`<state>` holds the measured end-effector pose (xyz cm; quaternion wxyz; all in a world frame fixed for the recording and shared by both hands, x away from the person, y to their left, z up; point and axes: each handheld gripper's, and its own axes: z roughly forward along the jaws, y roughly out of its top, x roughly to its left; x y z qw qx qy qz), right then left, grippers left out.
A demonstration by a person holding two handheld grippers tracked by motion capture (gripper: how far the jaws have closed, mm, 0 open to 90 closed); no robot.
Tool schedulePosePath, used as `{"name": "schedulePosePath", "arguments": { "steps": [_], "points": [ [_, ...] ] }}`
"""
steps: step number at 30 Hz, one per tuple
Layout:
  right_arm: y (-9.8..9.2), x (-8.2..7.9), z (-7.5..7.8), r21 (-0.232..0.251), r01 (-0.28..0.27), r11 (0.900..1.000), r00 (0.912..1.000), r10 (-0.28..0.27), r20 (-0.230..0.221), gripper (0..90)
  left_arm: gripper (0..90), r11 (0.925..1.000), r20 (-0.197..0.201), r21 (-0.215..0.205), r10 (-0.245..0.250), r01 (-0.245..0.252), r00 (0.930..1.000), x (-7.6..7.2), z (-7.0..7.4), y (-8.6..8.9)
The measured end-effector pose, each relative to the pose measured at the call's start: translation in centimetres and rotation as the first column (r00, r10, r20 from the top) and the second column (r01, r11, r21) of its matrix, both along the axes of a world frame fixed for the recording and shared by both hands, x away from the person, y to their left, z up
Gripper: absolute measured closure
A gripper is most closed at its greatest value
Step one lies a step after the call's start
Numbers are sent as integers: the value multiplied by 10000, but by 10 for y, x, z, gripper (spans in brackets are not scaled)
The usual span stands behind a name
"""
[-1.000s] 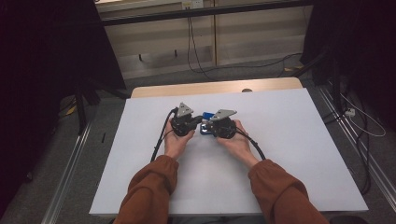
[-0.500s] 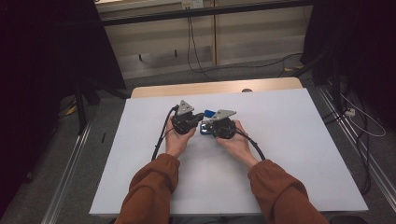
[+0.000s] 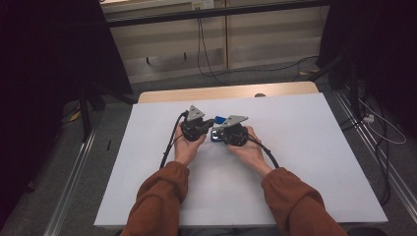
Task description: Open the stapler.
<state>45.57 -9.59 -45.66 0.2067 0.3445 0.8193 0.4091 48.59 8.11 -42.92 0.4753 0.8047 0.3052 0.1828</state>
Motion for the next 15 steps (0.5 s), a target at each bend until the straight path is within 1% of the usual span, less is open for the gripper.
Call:
{"name": "schedulePosePath", "arguments": {
  "steps": [2,5,6,8,11,15],
  "points": [
    [1,-1,0,-1,11,10000,10000,-11,6,900,900,10000,9,-12,3,-3,10000,0,0,0],
    [1,-3,2,265,92,9996,9999,-93,59,900,900,10000,-5,-50,5,-5,10000,0,0,0],
    [1,-3,4,294,107,9995,9998,-112,167,900,900,10000,11,0,3,-3,10000,0,0,0],
    [3,-5,6,381,169,9991,9994,-180,284,900,900,10000,-6,-47,7,-7,10000,0,0,0],
    [4,-7,8,357,378,9986,9979,-396,509,900,900,10000,-19,-9,15,-15,10000,0,0,0],
    [4,-7,8,437,609,9972,9960,-635,625,900,900,10000,-25,24,14,-14,10000,1,-1,0]
  ]
}}
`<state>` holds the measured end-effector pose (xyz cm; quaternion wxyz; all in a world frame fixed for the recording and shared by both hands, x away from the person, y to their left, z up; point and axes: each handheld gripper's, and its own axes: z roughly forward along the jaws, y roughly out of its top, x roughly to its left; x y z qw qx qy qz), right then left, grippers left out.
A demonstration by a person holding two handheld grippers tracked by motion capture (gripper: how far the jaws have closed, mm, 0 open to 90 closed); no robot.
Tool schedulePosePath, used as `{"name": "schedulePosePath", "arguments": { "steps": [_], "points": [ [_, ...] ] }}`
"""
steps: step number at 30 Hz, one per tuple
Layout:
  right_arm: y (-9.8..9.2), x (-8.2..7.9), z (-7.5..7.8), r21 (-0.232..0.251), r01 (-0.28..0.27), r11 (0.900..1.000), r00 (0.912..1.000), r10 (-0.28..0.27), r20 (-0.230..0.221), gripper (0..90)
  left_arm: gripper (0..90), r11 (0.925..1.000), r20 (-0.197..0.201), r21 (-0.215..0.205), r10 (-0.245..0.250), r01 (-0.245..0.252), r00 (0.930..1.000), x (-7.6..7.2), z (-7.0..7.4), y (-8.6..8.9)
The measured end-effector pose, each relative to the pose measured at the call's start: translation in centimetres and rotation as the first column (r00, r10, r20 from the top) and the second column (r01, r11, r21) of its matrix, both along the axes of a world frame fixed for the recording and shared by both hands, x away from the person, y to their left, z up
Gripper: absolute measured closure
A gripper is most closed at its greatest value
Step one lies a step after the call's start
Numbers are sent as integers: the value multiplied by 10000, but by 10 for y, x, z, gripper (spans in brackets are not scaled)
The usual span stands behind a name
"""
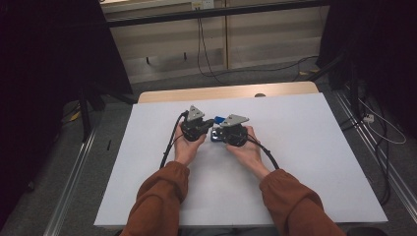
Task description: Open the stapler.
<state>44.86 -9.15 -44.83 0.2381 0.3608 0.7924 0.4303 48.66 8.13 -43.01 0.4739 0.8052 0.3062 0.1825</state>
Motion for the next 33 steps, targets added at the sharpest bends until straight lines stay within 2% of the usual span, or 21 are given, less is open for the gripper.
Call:
{"name": "schedulePosePath", "arguments": {
  "steps": [7,16,21,23,27,30,33],
  "points": [
    [0,1,-3,139,307,9994,9994,-310,158,900,900,9999,-30,127,50,-50,10000,1,-1,0],
    [0,1,-5,113,485,9988,9975,-490,501,900,900,10000,-138,17,83,-83,9999,2,-2,1],
    [0,1,-5,98,534,9985,9967,-539,599,900,900,9997,-166,241,68,-64,9998,1,-5,1],
    [0,1,-5,29,504,9987,9968,-505,613,900,900,9990,-231,455,44,-33,9997,1,-8,0],
    [-1,0,-4,93,546,9985,9967,-550,590,900,900,9993,-129,362,-33,37,9999,-2,-8,-5],
    [-1,1,-4,114,570,9983,9967,-576,575,900,900,9974,-16,715,-31,32,10000,-3,-8,-7],
    [-1,1,-4,112,571,9983,9967,-576,568,900,900,9992,-160,411,24,-18,9999,-1,-10,-5]
  ]
}}
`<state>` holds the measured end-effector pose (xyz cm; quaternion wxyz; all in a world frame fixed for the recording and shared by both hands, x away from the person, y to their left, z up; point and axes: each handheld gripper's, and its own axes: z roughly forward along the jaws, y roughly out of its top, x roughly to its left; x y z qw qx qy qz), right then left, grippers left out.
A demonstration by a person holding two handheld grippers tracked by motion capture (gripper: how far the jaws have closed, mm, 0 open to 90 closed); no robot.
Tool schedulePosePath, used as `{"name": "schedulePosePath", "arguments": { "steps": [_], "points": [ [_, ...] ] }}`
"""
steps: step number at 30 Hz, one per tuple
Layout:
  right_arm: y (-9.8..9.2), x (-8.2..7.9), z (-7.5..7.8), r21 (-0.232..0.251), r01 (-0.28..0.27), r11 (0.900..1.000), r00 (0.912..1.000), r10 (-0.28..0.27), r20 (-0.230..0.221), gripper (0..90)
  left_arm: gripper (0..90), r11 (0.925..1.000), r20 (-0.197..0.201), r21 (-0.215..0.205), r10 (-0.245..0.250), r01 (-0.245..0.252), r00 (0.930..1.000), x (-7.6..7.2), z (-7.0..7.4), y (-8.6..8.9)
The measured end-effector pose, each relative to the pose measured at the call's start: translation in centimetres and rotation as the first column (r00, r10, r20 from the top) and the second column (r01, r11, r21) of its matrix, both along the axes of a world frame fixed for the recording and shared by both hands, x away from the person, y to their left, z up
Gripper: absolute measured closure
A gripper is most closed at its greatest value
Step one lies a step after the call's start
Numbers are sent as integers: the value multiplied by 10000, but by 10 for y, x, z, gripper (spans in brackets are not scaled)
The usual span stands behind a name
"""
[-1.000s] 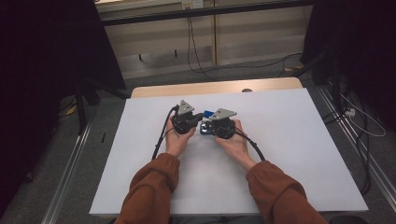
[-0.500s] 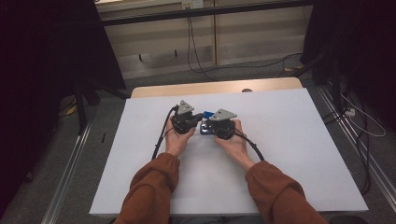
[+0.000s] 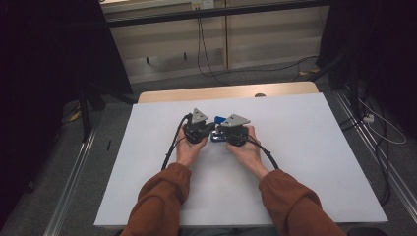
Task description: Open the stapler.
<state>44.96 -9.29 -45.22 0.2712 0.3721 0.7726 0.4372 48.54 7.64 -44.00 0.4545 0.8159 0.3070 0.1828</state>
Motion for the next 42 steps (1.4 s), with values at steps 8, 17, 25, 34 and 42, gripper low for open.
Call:
{"name": "schedulePosePath", "arguments": {
  "steps": [8,17,25,34,42],
  "points": [
    [-2,1,1,51,74,10000,9999,-75,98,900,900,9999,1,46,-127,127,9999,0,-1,-1],
    [-3,1,3,75,209,9998,9996,-210,184,900,900,9999,41,6,-132,132,9999,-1,-1,-2],
    [-3,1,3,106,430,9990,9986,-433,292,900,900,9999,38,3,-134,134,9999,-1,-1,-2],
    [-6,0,5,169,602,9980,9972,-609,436,900,900,9999,68,-57,-116,116,9999,0,-1,-1],
    [-6,-2,5,207,778,9968,9950,-789,612,900,900,9999,50,-4,-134,134,9999,0,-2,-1]
  ]
}}
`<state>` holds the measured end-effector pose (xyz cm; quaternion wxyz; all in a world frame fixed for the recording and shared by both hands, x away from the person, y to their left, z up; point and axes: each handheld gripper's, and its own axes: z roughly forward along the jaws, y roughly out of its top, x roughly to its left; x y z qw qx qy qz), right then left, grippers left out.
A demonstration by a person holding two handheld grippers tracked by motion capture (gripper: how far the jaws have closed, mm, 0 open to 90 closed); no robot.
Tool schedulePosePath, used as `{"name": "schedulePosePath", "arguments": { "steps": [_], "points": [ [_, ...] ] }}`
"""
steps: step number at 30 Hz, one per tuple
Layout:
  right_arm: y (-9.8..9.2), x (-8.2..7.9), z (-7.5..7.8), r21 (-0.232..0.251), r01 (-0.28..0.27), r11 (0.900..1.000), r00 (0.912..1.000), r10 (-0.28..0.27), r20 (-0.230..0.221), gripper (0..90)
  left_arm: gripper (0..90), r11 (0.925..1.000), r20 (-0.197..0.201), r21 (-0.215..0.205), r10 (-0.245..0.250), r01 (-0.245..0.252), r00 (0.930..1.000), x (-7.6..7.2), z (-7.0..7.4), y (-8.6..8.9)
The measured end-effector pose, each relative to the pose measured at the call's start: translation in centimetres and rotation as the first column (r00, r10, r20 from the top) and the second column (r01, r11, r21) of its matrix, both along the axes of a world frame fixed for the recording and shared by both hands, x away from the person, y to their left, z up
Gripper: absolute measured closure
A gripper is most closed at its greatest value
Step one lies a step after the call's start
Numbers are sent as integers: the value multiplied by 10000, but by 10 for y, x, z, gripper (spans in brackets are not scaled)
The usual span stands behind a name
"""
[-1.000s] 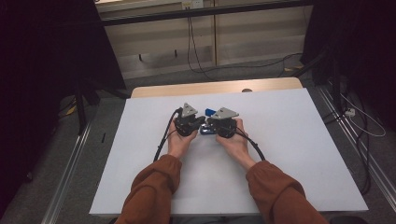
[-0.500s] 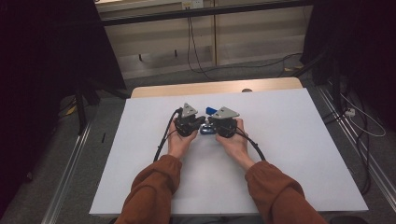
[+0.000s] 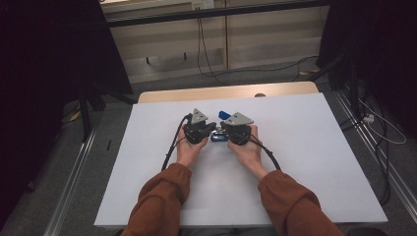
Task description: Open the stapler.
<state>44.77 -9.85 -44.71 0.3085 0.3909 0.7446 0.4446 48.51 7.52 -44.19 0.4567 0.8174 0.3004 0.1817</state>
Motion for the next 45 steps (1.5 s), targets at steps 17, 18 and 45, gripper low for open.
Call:
{"name": "schedulePosePath", "arguments": {
  "steps": [17,18,45],
  "points": [
    [-1,-1,1,-18,256,9997,9994,-256,231,900,900,10000,6,-77,54,-54,10000,0,-4,1],
    [-1,-1,1,-5,258,9997,9994,-258,231,900,900,9999,3,-58,98,-98,10000,0,-5,1],
    [-6,-4,5,131,751,9971,9963,-755,416,900,900,9999,66,47,111,-112,9999,-2,-10,1]
  ]
}}
